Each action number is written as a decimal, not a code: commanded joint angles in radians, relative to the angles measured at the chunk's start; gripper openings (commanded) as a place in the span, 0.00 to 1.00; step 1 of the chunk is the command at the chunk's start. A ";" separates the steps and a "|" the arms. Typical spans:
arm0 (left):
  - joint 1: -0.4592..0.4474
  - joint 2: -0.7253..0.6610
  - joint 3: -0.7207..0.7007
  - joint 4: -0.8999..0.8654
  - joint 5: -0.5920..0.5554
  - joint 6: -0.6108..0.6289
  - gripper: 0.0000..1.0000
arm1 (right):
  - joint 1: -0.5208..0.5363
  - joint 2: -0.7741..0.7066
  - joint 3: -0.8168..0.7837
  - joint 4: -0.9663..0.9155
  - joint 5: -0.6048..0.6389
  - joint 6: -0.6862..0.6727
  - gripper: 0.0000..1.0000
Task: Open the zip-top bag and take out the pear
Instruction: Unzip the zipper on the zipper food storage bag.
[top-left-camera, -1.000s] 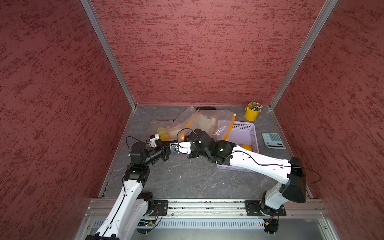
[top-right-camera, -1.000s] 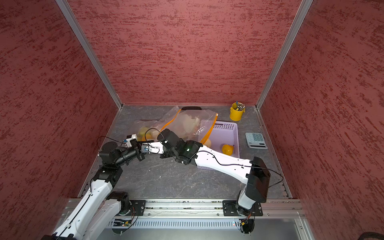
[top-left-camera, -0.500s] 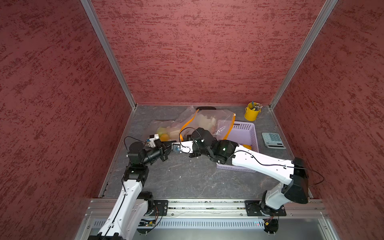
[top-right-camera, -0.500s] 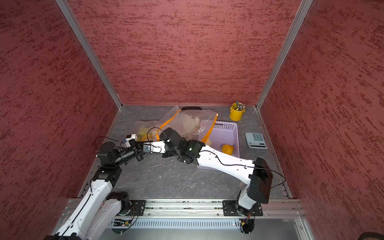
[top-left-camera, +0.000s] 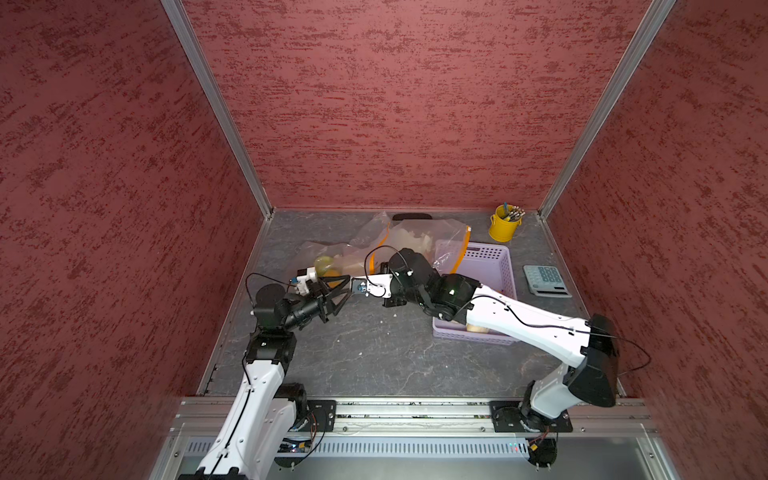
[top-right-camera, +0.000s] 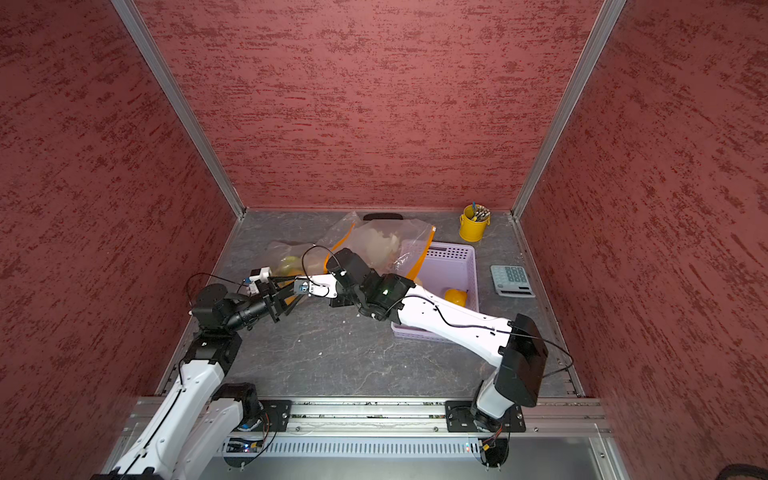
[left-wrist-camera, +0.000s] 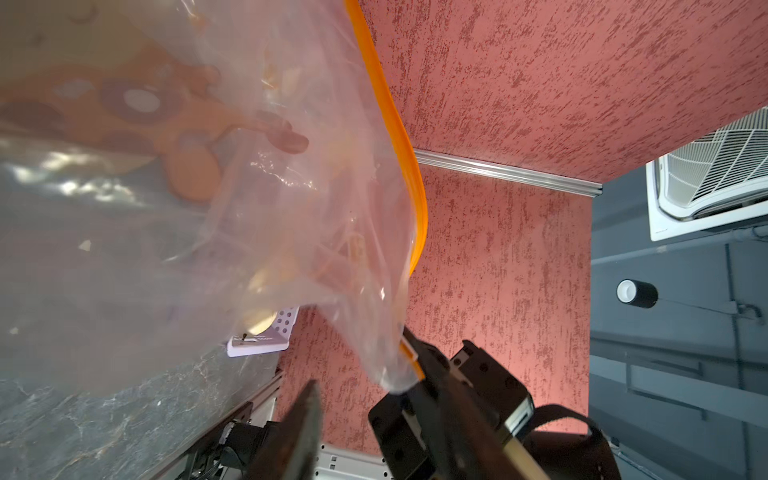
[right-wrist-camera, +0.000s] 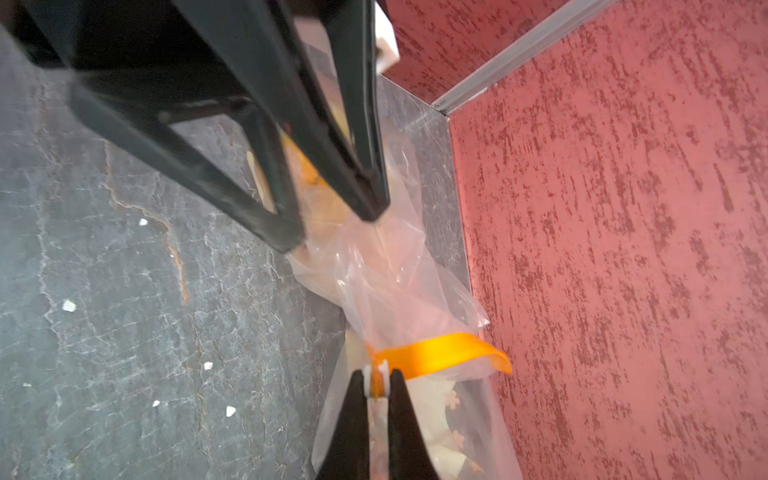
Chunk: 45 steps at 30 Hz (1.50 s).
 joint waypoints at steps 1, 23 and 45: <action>0.008 -0.025 0.128 -0.201 0.019 0.170 0.84 | -0.005 -0.023 0.013 -0.021 0.013 0.029 0.00; -0.212 0.022 0.113 -0.169 -0.209 0.001 0.72 | 0.011 -0.026 0.012 -0.010 0.010 0.028 0.00; -0.288 0.176 0.159 -0.004 -0.270 -0.055 0.32 | 0.023 -0.025 0.001 -0.014 0.017 0.017 0.00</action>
